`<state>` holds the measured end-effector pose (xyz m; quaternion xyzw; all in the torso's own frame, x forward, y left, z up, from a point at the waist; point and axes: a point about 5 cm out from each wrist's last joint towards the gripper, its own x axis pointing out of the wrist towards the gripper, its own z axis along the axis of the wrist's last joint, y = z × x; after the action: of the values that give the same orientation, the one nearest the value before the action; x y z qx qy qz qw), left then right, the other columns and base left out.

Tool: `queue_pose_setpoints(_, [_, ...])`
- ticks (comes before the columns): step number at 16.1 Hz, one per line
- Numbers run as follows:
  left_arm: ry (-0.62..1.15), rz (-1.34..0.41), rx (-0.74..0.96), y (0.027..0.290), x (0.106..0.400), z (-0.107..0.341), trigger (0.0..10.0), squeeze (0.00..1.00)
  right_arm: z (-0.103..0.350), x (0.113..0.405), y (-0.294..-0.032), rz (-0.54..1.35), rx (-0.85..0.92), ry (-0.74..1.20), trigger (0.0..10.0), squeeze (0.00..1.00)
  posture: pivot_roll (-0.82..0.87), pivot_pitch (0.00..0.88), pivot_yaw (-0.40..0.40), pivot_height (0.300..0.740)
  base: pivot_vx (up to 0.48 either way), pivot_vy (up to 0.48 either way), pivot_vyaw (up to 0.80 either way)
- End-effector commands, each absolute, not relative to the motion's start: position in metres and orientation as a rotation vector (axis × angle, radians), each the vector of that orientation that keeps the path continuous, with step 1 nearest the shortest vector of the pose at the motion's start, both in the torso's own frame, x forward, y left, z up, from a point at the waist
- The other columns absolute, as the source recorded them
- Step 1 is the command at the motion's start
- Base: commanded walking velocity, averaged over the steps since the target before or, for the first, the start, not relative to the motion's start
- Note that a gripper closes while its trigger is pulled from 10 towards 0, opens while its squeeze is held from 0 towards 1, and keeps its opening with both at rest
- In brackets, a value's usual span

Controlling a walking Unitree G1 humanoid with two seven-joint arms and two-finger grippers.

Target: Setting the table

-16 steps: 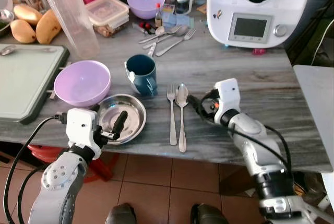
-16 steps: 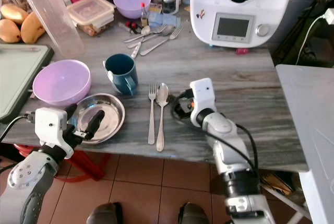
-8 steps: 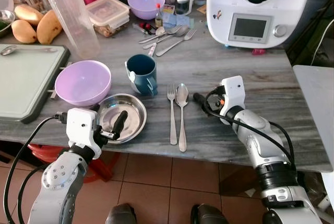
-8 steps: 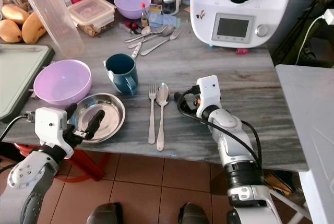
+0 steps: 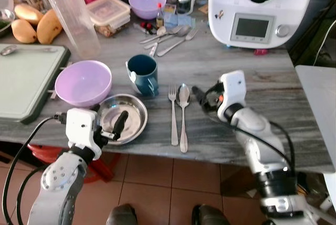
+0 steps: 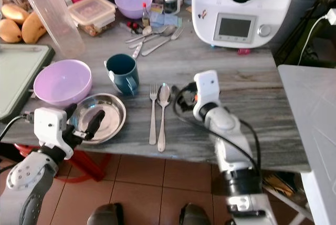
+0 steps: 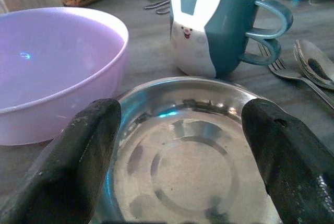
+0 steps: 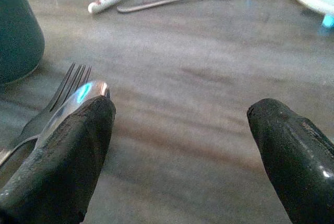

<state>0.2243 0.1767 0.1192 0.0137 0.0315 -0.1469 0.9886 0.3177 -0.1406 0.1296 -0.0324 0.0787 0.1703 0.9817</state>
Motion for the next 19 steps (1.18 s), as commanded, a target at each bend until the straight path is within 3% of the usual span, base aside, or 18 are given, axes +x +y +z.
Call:
queue_pose_setpoints(1, [0.071,-0.284,0.038,0.1794,0.2218,0.1198,10.0,0.00,0.1316,0.3156,-0.1378,0.358,-0.072,0.156,10.0,1.00,0.07,0.149,0.032,0.740,0.000,0.000,0.00])
queue_pose_setpoints(5, [0.075,-0.292,0.037,0.1781,0.2199,0.1202,10.0,0.00,0.1262,0.3240,-0.1312,0.434,-0.044,0.204,10.0,1.00,0.08,0.159,0.033,0.740,0.000,0.000,0.00])
queue_pose_setpoints(19, [0.075,-0.292,0.037,0.1781,0.2199,0.1202,10.0,0.00,0.1262,0.3240,-0.1312,0.434,-0.044,0.204,10.0,1.00,0.08,0.159,0.033,0.740,0.000,0.000,0.00])
